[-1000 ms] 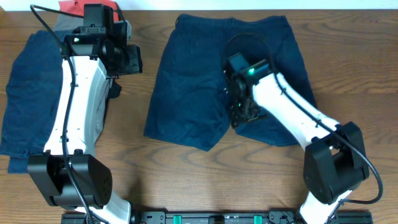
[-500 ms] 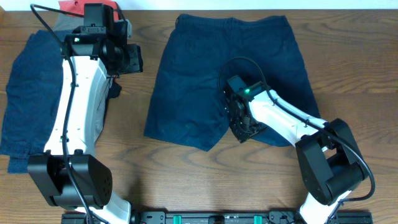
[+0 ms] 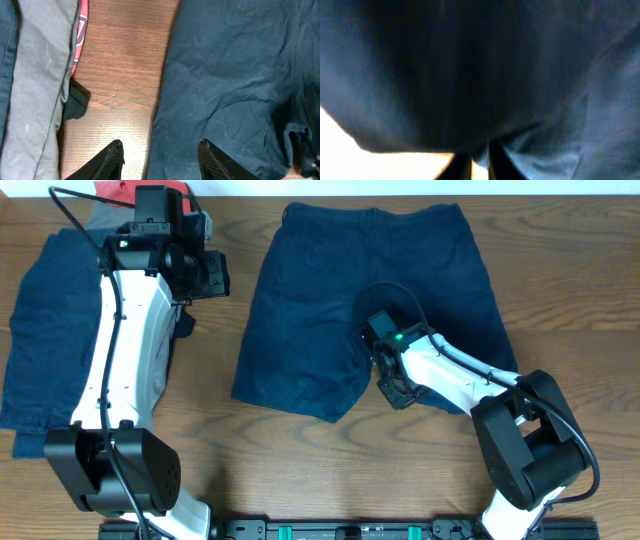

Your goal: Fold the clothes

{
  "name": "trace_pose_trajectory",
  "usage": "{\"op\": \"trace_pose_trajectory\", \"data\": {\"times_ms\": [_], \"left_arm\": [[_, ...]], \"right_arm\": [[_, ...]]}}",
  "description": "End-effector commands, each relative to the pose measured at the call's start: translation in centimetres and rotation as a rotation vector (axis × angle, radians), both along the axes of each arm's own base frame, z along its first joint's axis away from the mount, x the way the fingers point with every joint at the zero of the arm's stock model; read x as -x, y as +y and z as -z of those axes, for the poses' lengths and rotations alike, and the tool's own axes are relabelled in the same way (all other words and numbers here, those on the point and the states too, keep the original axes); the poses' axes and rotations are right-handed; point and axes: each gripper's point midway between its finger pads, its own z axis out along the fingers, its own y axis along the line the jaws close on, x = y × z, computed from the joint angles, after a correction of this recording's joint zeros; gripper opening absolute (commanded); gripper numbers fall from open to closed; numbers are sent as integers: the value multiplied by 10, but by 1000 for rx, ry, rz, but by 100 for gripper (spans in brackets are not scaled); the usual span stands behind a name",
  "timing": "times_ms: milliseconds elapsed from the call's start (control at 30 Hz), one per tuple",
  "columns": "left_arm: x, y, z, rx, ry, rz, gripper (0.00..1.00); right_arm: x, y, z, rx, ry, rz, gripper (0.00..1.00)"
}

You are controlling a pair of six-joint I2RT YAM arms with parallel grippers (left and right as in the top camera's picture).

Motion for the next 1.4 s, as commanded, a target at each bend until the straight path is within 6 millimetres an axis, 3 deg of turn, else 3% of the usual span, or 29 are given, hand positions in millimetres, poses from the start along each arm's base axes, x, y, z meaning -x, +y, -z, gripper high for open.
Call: {"op": "trace_pose_trajectory", "data": {"times_ms": [0,100,233,433,600,767,833,900,1033,1133,1367], "left_arm": [[1,0,1,7,6,-4,50],[1,0,1,7,6,-4,50],[1,0,1,7,6,-4,50],[1,0,1,7,7,-4,50],[1,0,1,7,6,-4,50],[1,0,1,7,6,-4,50],[1,0,1,7,7,-4,51],[2,0,1,7,10,-4,50],[4,0,2,7,16,-4,50],[4,0,2,7,18,-4,51],[4,0,2,7,17,-4,51]], "right_arm": [[-11,-14,-5,77,-64,-2,1],[-16,-12,-11,70,-88,-2,1],[-15,6,-36,-45,-62,-28,1],[17,66,-86,-480,119,-214,1],[29,79,-97,-648,189,-262,1],[21,66,-95,-675,181,-220,5],[15,60,-93,-672,171,-187,43],[7,49,-91,-651,149,-111,62],[-11,13,-84,-544,92,89,64],[-18,-12,-81,-473,62,222,59],[-15,-52,-67,-296,8,501,49]]}}
